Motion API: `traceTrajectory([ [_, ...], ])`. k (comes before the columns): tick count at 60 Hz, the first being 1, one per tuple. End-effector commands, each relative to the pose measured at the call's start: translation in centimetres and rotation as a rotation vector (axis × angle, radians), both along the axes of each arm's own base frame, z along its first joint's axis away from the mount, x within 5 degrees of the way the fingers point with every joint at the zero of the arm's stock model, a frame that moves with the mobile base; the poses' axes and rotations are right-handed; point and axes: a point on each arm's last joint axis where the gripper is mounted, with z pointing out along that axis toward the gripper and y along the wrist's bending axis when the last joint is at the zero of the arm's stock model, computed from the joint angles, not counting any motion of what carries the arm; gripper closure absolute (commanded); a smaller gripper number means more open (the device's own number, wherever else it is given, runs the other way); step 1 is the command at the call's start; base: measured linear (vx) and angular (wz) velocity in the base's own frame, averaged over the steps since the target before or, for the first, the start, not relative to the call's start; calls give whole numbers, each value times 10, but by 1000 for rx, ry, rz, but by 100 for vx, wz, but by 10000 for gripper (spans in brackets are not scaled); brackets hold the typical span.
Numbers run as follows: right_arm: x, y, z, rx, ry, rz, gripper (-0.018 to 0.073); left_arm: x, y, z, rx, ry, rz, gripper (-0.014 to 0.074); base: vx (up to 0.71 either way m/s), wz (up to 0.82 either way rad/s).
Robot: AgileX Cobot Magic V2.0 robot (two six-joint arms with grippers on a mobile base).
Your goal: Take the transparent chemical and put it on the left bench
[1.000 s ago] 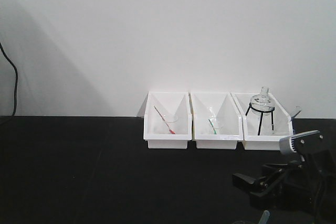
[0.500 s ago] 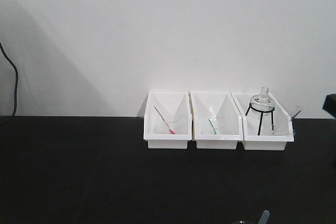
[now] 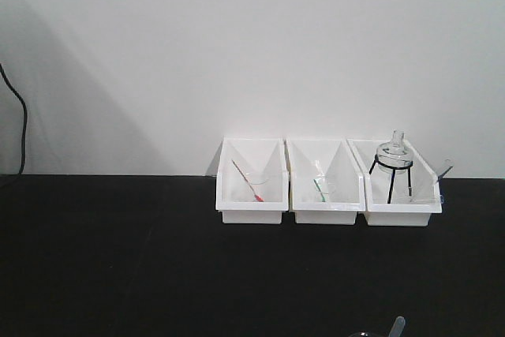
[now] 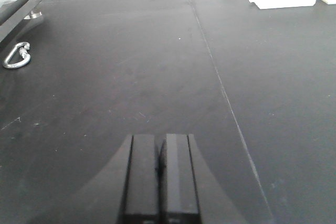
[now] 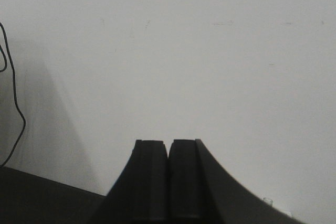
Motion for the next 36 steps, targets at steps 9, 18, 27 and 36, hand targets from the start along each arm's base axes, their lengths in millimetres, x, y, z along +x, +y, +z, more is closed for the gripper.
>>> traceTrajectory([
  [9,-2,-4,10,-6,-34,-46,566,-1,0,3,-14,-81,-1,600,0,0],
  [18,10,-5,3,-56,27,-76,566,-1,0,3,-14,-81,-1,600,0,0],
  [27,14,-7,-15,-116,208,-103,566,-1,0,3,-14,-81,-1,600,0,0],
  [36,11,-22,-35,13,446,-252,566,-1,0,3,-14,-81,-1,600,0,0],
])
